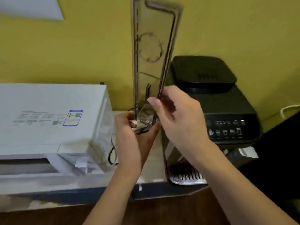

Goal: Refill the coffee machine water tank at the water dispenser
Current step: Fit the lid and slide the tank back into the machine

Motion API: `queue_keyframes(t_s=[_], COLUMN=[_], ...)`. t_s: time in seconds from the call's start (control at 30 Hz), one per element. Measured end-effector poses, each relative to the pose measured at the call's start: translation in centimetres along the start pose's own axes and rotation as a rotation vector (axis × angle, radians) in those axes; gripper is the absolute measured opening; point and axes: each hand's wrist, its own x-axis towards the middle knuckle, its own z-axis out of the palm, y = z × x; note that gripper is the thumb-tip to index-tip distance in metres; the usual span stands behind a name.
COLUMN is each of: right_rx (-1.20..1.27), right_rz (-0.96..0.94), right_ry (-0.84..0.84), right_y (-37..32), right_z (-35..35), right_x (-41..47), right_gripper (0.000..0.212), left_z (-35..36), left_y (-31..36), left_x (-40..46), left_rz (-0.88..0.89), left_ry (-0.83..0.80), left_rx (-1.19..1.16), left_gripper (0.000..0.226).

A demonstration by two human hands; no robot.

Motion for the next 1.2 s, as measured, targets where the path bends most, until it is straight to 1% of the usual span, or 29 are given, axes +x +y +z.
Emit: queue_keyframes(t_s=[0.1,0.17,0.23,0.33,0.43,0.53,0.6,0.63,0.7,0.77,0.87,0.93,1.03,1.13,1.2], right_rx=[0.039,0.074,0.091,0.11,0.117,0.143,0.156,0.155,0.158,0.127,0.044,-0.003,-0.08,-0.163,-0.189], right_rz=[-0.001,0.025,0.036,0.041,0.062,0.148,0.229,0.269,0.361,0.444,0.513,0.52,0.523,0.486,0.484], right_ry=[0.177,0.238,0.286,0.348,0.345,0.333,0.312,0.293,0.217,0.06,-0.225,-0.36,-0.465,-0.524,-0.546], right_y=[0.6,2.0,4.1,8.0,13.3,20.0,25.0,27.2,31.5,34.8,37.4,38.7,40.1,40.2,40.0], right_z=[-7.1,-11.5,-15.4,-20.6,-24.8,-27.6,-28.3,-28.2,-27.5,-25.9,-22.2,-19.5,-16.4,-15.1,-14.8], right_x=[2.1,2.9,2.9,2.5,2.1,1.4,0.6,0.2,-0.4,-0.7,-1.3,-1.7,-2.0,-1.9,-1.7], right_gripper=[0.018,0.02,0.024,0.023,0.025,0.027,0.025,0.028,0.037,0.039,0.034,0.035,0.034,0.04,0.03], left_z=[2.7,4.6,7.1,11.7,16.8,22.1,26.0,27.5,30.6,33.0,34.7,35.4,36.5,37.6,38.2], left_y=[6.5,10.0,12.8,16.2,19.1,21.4,22.2,22.3,21.9,20.7,17.8,15.8,13.2,11.9,11.1], left_x=[0.0,-1.0,-2.3,-4.0,-6.2,-8.9,-10.6,-11.3,-12.5,-13.4,-14.1,-14.0,-13.5,-13.4,-13.3], left_rz=[0.225,0.346,0.46,0.566,0.609,0.537,0.478,0.452,0.382,0.27,0.104,0.012,-0.103,-0.137,-0.14], left_ry=[-0.005,-0.04,-0.037,-0.046,-0.059,-0.128,-0.196,-0.233,-0.299,-0.35,-0.428,-0.451,-0.443,-0.475,-0.508], left_rx=[-0.023,-0.002,0.03,0.114,0.315,0.548,0.706,0.776,0.894,0.969,1.046,1.103,1.168,1.24,1.296], left_gripper=[0.07,0.072,0.073,0.073,0.071,0.068,0.063,0.059,0.056,0.056,0.051,0.05,0.059,0.064,0.065])
